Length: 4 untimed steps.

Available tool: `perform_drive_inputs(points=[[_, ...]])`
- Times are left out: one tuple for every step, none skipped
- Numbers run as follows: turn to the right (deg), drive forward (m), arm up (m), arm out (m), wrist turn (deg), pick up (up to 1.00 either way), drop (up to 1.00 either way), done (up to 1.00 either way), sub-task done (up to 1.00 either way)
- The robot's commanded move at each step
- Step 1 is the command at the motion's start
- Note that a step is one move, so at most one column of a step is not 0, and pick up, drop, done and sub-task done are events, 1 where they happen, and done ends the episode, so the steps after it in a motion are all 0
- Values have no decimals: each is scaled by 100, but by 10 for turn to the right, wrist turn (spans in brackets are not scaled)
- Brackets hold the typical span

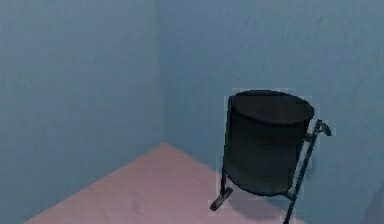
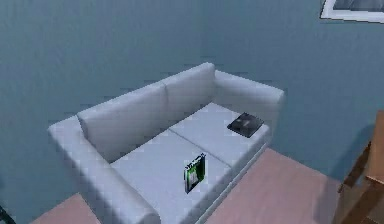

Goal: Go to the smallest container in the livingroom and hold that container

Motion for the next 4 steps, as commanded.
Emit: perform_drive_inputs(points=[[-30,0,0,0,0,0,0,0,0],[0,20,0,0,0,0,0,0,0],[450,0,0,0,0,0,0,0,0],[450,0,0,0,0,0,0,0,0]])
